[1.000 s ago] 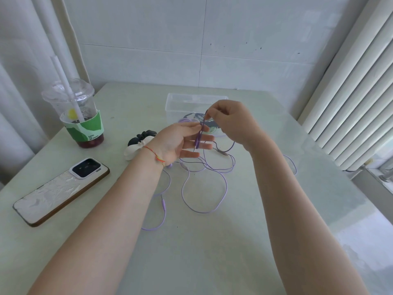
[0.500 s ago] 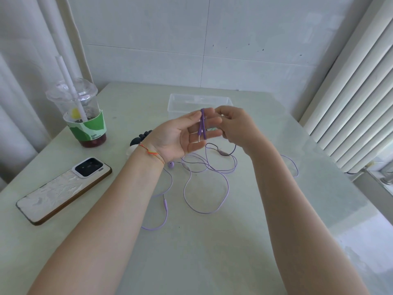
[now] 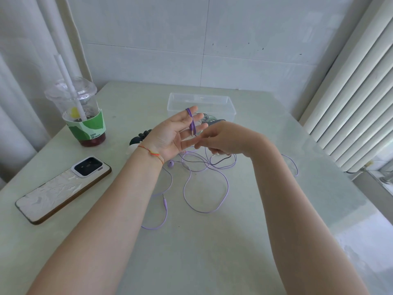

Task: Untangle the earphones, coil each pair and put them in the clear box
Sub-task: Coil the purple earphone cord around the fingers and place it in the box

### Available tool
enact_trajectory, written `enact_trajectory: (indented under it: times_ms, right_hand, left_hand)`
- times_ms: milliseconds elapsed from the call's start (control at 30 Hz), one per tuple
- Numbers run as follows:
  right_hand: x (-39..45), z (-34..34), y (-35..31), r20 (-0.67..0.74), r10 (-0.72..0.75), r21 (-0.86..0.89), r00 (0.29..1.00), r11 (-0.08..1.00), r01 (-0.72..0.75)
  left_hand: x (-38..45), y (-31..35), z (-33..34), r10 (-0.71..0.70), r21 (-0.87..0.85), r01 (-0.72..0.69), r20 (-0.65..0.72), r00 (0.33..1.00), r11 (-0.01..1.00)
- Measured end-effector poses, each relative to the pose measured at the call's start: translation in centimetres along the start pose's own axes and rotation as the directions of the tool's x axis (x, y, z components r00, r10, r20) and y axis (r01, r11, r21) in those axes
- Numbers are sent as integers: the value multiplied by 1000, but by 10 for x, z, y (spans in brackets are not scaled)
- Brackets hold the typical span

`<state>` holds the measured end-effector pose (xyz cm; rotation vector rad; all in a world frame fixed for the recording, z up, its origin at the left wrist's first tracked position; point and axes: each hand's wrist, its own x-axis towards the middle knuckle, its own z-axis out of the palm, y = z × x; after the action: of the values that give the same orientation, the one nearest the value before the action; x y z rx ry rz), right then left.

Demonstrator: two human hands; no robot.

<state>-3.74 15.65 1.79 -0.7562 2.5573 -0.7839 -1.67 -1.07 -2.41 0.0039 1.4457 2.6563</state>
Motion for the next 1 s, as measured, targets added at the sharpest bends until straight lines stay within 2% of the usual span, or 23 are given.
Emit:
enact_trajectory:
  times_ms: [133,300,533,833,1000]
  right_hand:
    - [-4,-4,-3,31,-5,-34,1000,999,6]
    - [-4,2,-8,143,56,-204,988,979,-26]
    - [-7,-3,-11,34,-19,-217,999,976,26]
    - [1,12,-12,101,57,-265,993,964,-29]
    - [-2,11,-15,105,62,-267,993,963,-32]
  left_hand:
    - [1,-4,0,9,24,-9,-1,1000,1000]
    - [1,-6,3,40,26,-39,-38,998,999]
    - [2,-8,3,121,195,-108,-58,991,975]
    - [3,-8,11,111,-50,-111,12,994,993]
    - [3,-7,12,129,-9,-129,-1,992,992]
